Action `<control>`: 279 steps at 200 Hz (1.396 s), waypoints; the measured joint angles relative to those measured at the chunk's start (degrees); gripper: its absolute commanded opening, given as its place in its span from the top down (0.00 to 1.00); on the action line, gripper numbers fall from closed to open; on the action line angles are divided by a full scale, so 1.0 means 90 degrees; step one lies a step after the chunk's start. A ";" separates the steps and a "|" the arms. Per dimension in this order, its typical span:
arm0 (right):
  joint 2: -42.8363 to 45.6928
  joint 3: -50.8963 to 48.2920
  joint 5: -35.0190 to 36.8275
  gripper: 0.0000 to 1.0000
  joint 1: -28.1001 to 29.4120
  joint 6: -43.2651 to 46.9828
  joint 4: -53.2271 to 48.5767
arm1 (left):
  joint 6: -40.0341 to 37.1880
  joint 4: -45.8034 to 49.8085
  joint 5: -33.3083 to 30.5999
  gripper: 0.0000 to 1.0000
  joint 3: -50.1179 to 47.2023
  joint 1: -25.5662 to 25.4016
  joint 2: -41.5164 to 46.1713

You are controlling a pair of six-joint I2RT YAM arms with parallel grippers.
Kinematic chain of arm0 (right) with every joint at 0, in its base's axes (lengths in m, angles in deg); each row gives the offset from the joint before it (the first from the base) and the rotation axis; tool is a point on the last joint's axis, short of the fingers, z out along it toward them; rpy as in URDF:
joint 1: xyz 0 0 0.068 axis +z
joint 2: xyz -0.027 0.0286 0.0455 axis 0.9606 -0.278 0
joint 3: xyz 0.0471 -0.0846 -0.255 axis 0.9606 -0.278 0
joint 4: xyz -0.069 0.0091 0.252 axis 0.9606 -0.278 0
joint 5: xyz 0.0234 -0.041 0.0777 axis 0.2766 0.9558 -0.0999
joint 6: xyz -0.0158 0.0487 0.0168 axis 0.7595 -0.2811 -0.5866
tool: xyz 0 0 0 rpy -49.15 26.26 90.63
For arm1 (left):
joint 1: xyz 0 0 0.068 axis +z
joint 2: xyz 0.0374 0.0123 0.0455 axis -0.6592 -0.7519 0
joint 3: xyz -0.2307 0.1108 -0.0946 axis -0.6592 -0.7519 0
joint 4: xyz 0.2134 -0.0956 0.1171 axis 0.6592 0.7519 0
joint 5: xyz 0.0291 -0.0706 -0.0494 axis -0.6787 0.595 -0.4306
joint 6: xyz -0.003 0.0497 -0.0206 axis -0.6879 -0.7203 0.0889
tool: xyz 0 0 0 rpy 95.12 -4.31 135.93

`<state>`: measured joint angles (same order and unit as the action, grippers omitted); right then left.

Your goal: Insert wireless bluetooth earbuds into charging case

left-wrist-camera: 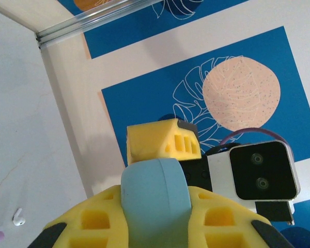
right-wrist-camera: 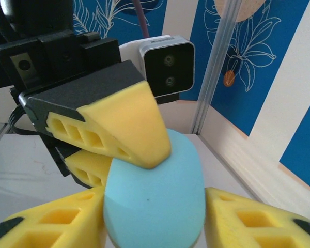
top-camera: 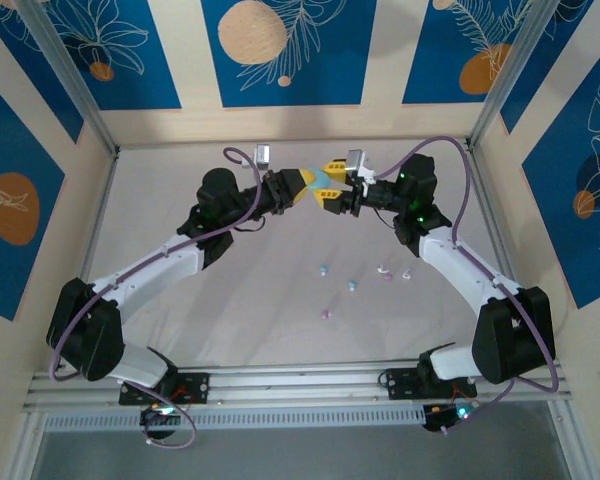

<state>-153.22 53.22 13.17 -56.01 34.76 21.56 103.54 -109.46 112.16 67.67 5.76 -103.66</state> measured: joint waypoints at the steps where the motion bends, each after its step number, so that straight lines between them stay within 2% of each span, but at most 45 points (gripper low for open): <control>1: 0.0000 0.0000 0.0000 0.58 0.0000 0.0000 0.0000 | 0.0000 0.0000 0.0000 0.92 0.0000 0.0000 0.0000; 22: 0.0000 0.0032 -0.0022 0.66 -0.0024 -0.0036 -0.0092 | -0.0019 -0.0002 -0.0039 0.79 0.0000 0.0000 0.0000; 46: 0.0000 0.0182 -0.0202 0.68 -0.0083 -0.0049 -0.0323 | -0.0100 -0.0049 -0.0039 0.49 0.0000 -0.0010 0.0000; 79: -0.0002 0.0508 -0.0546 0.68 -0.0294 -0.0172 -0.0814 | -0.0702 -0.0007 -0.0007 0.38 -0.0002 -0.0019 0.0058; 103: -0.0063 0.0889 -0.1001 0.68 -0.0423 -0.0267 -0.1411 | -0.1974 0.0636 -0.0180 0.34 -0.0002 -0.0019 0.0457; 122: -0.0163 0.1243 -0.1365 0.68 -0.0464 -0.0308 -0.1904 | -0.3191 0.0993 -0.0338 0.34 -0.0068 -0.0019 0.0979; 154: -0.0221 0.1486 -0.1899 0.68 -0.0464 -0.0284 -0.2511 | -0.5260 0.0984 -0.0206 0.38 -0.0534 -0.0019 0.1787; 185: -0.0308 0.1741 -0.2278 0.68 -0.0430 -0.0107 -0.3038 | -0.6586 0.1022 0.0141 0.41 -0.0775 -0.0019 0.1785; 219: -0.0313 0.1960 -0.2509 0.68 -0.0274 0.0170 -0.3487 | -0.7036 0.0940 0.0566 0.41 -0.0758 -0.0019 0.1411; 279: -0.0481 0.2152 -0.2623 0.68 -0.0148 0.0454 -0.3844 | -0.6892 0.0338 0.1139 0.47 -0.0619 -0.0022 0.0979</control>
<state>-157.55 72.59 -10.44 -57.35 38.85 -13.04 41.51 -106.42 122.41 62.10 5.56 -94.85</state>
